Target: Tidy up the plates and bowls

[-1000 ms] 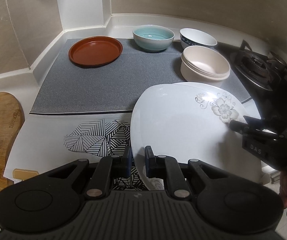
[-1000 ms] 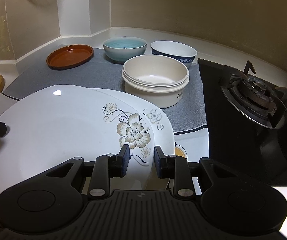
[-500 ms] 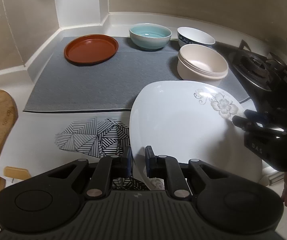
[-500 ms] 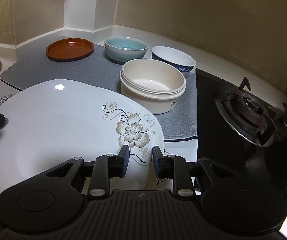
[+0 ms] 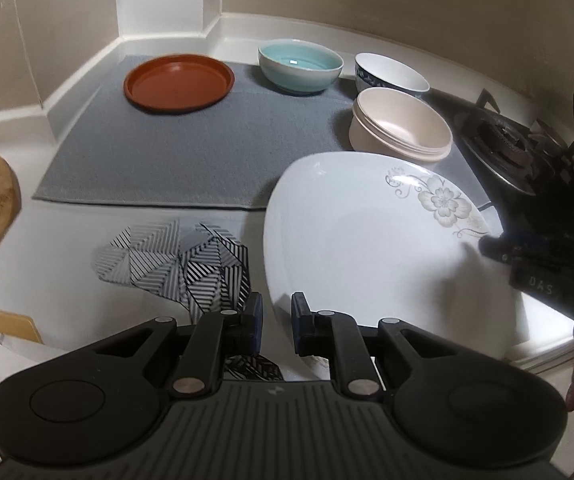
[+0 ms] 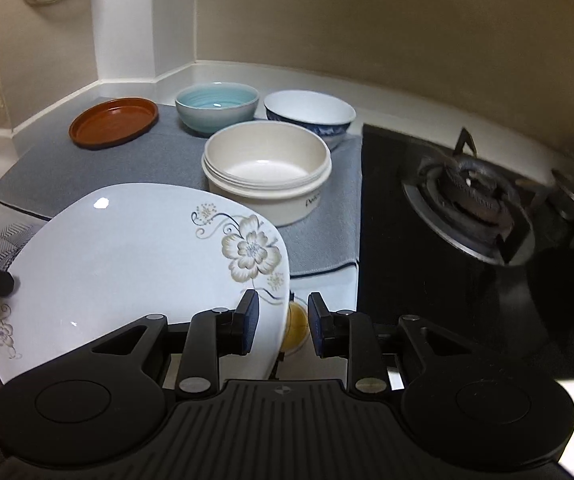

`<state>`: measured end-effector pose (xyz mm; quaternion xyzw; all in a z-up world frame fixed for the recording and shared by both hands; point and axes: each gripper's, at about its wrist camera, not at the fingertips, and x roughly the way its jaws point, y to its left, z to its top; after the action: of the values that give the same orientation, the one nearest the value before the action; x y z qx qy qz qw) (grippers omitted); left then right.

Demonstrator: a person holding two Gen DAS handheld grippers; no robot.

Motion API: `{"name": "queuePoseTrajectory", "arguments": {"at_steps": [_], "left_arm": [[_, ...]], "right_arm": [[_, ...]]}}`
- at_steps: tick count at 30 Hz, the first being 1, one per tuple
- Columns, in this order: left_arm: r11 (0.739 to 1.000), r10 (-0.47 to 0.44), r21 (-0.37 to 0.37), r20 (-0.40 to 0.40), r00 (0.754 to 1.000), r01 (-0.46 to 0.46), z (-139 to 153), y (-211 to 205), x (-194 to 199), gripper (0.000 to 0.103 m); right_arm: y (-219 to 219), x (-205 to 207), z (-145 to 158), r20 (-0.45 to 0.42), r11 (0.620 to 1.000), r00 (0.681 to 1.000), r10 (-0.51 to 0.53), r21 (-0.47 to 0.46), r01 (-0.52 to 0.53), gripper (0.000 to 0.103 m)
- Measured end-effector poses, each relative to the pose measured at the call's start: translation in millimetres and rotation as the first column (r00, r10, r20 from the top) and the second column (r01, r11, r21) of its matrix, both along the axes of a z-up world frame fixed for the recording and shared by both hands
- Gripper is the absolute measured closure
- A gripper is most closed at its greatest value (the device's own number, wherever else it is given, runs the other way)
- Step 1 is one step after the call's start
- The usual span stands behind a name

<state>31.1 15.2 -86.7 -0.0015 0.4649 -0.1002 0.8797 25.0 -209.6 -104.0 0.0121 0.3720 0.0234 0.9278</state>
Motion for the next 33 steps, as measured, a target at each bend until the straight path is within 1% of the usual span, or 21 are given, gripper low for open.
{"name": "queuePoseTrajectory", "arguments": {"at_steps": [4, 5, 8, 12, 18, 22, 26, 29, 33], "left_arm": [[0.999, 0.004, -0.033, -0.024, 1.000, -0.005, -4, 0, 1, 0.086], [0.999, 0.008, -0.033, -0.025, 1.000, -0.009, -5, -1, 1, 0.084], [1.000, 0.008, -0.029, -0.022, 1.000, -0.009, -5, -2, 1, 0.084], [1.000, 0.013, -0.016, -0.010, 1.000, -0.013, -4, 0, 2, 0.088], [0.999, 0.040, -0.008, -0.006, 0.999, -0.040, -3, 14, 8, 0.088], [0.999, 0.037, -0.024, -0.008, 0.999, -0.038, -4, 28, 20, 0.088], [0.998, 0.002, -0.056, -0.024, 1.000, -0.004, -4, 43, 32, 0.088], [0.997, -0.013, -0.072, 0.010, 1.000, 0.014, 7, 59, 43, 0.088], [0.994, 0.021, -0.105, 0.072, 0.997, -0.014, 22, 86, 77, 0.087]], "right_arm": [[-9, 3, -5, -0.073, 0.995, 0.997, 0.010, 0.097, -0.003, 0.074], [-10, 4, -7, -0.084, 0.994, 0.996, 0.018, 0.112, -0.009, 0.074], [-12, 4, -10, -0.109, 0.988, 0.993, 0.054, 0.153, -0.037, 0.073], [-13, 3, -11, -0.103, 0.986, 0.993, 0.057, 0.162, -0.039, 0.075], [-6, 12, -9, -0.109, 0.983, 0.991, 0.078, 0.173, -0.058, 0.077], [7, 24, -6, -0.109, 0.985, 0.991, 0.081, 0.163, -0.063, 0.077], [18, 36, -5, -0.119, 0.986, 0.991, 0.069, 0.156, -0.050, 0.076], [24, 39, -4, -0.137, 0.989, 0.989, 0.061, 0.141, -0.042, 0.072], [27, 37, -2, -0.152, 0.992, 0.987, 0.044, 0.121, -0.025, 0.073]]}}
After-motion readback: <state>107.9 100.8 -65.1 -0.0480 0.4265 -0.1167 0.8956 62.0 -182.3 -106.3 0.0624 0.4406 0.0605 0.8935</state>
